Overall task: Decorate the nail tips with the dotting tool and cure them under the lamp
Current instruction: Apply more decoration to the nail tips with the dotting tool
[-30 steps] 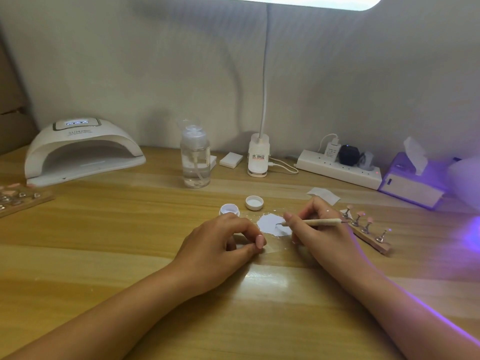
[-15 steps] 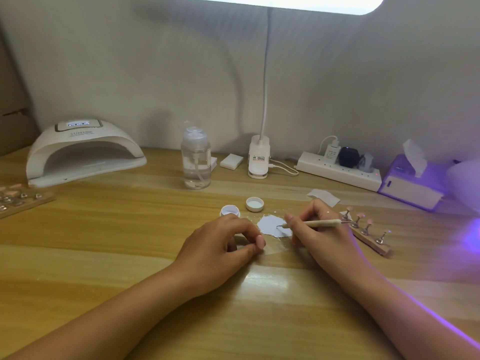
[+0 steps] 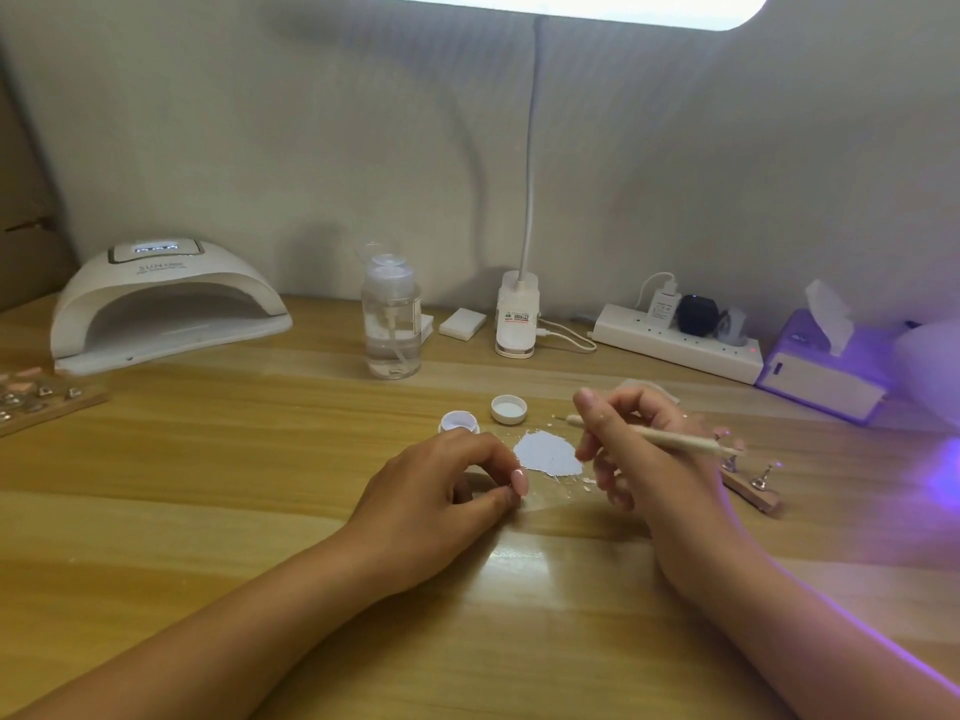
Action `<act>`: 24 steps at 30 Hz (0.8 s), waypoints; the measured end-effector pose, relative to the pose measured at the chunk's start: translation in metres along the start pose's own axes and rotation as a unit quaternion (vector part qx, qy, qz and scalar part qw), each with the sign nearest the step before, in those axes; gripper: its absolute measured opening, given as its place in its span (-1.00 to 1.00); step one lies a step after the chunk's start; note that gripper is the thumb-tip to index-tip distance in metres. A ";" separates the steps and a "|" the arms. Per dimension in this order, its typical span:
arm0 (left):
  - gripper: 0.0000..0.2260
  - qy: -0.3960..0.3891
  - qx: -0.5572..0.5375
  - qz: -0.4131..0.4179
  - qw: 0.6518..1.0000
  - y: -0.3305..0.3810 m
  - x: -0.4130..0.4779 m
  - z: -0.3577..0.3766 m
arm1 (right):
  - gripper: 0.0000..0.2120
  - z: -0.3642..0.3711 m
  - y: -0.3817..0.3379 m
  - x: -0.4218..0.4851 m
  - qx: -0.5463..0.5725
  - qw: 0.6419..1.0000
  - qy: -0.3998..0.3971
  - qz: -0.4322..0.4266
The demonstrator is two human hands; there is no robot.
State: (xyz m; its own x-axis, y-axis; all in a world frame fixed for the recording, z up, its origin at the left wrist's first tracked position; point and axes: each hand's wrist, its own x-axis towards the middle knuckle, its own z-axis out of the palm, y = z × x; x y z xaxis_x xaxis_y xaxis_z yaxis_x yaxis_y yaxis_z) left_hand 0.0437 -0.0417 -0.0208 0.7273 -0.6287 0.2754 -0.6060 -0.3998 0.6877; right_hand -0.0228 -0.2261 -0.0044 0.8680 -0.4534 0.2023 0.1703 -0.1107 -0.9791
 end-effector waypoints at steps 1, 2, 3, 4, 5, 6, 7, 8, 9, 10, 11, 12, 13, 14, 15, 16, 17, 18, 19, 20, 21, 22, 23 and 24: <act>-0.92 -0.002 0.001 -0.001 1.000 0.000 0.000 0.000 | -0.74 0.001 0.001 -0.001 0.000 1.000 0.003 0.011; -0.92 -0.003 0.002 -0.003 1.000 0.001 0.000 0.000 | -0.76 0.002 0.004 -0.002 -0.004 1.000 0.008 0.020; -0.92 -0.004 0.004 -0.007 1.000 0.002 0.000 0.000 | -0.77 0.002 0.005 -0.002 -0.007 1.000 0.013 0.027; -0.92 -0.009 0.006 -0.011 1.000 0.003 0.001 -0.001 | -0.78 0.002 0.007 -0.002 -0.009 0.999 0.016 0.034; -0.91 -0.018 0.009 -0.016 1.000 0.004 0.002 -0.002 | -0.78 0.002 0.008 -0.002 -0.011 0.999 0.018 0.038; -0.90 -0.034 0.006 -0.023 0.999 0.006 0.004 -0.003 | -0.79 0.003 0.008 -0.001 -0.014 0.999 0.019 0.041; -0.90 -0.053 -0.003 -0.034 0.998 0.008 0.006 -0.004 | -0.80 0.003 0.008 -0.001 -0.017 0.999 0.020 0.044; -0.89 -0.072 -0.014 -0.045 0.996 0.010 0.008 -0.006 | -0.80 0.004 0.009 0.000 -0.020 0.998 0.021 0.048; -0.89 -0.083 -0.016 -0.051 0.995 0.012 0.010 -0.007 | -0.80 0.005 0.008 0.000 -0.022 0.998 0.021 0.050; -0.88 -0.086 -0.009 -0.052 0.995 0.014 0.012 -0.007 | -0.79 0.006 0.008 -0.001 -0.021 0.998 0.022 0.050; -0.87 -0.085 -0.002 -0.052 0.995 0.015 0.013 -0.007 | -0.79 0.006 0.008 -0.001 -0.018 0.998 0.024 0.048; -0.87 -0.079 -0.002 -0.052 0.995 0.017 0.015 -0.005 | -0.78 0.006 0.007 -0.002 -0.015 0.999 0.025 0.044; -0.86 -0.070 -0.004 -0.052 0.996 0.019 0.015 -0.003 | -0.77 0.006 0.007 -0.003 -0.010 0.999 0.025 0.040; -0.86 -0.056 -0.003 -0.049 0.997 0.020 0.015 -0.001 | -0.77 0.005 0.006 -0.003 -0.003 0.999 0.026 0.036; -0.85 -0.040 -0.001 -0.041 0.998 0.020 0.014 0.001 | -0.76 0.005 0.005 -0.004 0.004 0.999 0.030 0.036; -0.85 -0.025 -0.003 -0.031 0.999 0.020 0.013 0.004 | -0.75 0.005 0.004 -0.004 0.008 0.999 0.036 0.039; -0.85 -0.012 -0.007 -0.022 1.000 0.019 0.012 0.006 | -0.75 0.005 0.004 -0.003 0.009 0.998 0.043 0.044; -0.85 -0.002 -0.009 -0.017 1.000 0.017 0.010 0.008 | -0.76 0.006 0.004 -0.003 0.009 0.997 0.052 0.051; -0.85 0.003 -0.009 -0.014 1.000 0.015 0.010 0.009 | -0.78 0.006 0.005 -0.003 0.010 0.996 0.061 0.058; -0.85 0.004 -0.013 -0.012 1.000 0.013 0.009 0.009 | -0.80 0.007 0.006 -0.003 0.015 0.995 0.071 0.062; -0.85 0.001 -0.018 -0.010 1.000 0.012 0.009 0.009 | -0.82 0.007 0.006 -0.004 0.021 0.995 0.079 0.062; -0.85 -0.002 -0.018 -0.007 1.000 0.011 0.009 0.008 | -0.83 0.007 0.006 -0.004 0.027 0.994 0.083 0.060; -0.85 -0.004 -0.013 -0.003 1.000 0.010 0.008 0.008 | -0.84 0.007 0.005 -0.005 0.030 0.995 0.083 0.056; -0.85 -0.007 -0.006 0.000 1.000 0.010 0.008 0.008 | -0.84 0.006 0.005 -0.006 0.032 0.995 0.077 0.052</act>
State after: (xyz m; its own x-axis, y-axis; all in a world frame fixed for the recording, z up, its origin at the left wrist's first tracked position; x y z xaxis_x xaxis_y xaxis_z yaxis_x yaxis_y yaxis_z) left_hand 0.0414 -0.0560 -0.0169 0.7226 -0.6377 0.2669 -0.6021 -0.3909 0.6961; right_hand -0.0243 -0.2181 -0.0103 0.8014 -0.5906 0.0945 0.1161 -0.0015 -0.9932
